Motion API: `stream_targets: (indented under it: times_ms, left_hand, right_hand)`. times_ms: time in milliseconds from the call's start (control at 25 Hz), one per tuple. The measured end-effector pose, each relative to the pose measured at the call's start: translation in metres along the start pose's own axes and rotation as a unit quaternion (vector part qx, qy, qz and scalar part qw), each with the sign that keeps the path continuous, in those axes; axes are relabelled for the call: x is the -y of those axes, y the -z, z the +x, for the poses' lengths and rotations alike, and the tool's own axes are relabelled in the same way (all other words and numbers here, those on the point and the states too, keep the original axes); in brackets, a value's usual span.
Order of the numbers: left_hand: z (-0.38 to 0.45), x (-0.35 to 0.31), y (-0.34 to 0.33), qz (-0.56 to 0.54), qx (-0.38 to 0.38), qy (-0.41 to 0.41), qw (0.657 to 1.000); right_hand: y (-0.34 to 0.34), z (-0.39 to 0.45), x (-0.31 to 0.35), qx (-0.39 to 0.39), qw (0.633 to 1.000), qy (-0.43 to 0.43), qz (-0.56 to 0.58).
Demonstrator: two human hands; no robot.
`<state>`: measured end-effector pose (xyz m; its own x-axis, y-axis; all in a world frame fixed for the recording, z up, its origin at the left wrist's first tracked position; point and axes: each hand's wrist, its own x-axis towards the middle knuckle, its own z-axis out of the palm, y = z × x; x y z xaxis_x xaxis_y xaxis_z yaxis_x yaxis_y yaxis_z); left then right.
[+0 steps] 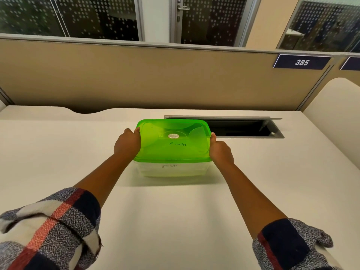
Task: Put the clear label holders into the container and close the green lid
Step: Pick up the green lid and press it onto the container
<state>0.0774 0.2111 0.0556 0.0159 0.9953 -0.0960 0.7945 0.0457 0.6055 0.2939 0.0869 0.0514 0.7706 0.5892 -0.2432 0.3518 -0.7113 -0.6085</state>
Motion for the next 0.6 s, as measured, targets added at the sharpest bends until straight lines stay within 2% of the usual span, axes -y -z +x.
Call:
stream_targets:
  times_ms: [600]
  left_hand:
    - [0.0049, 0.0009, -0.0003, -0.008, -0.01, -0.001, 1.0]
  right_hand:
    - [-0.0002, 0.0065, 0.0034, -0.006, 1.0, 0.021, -0.021]
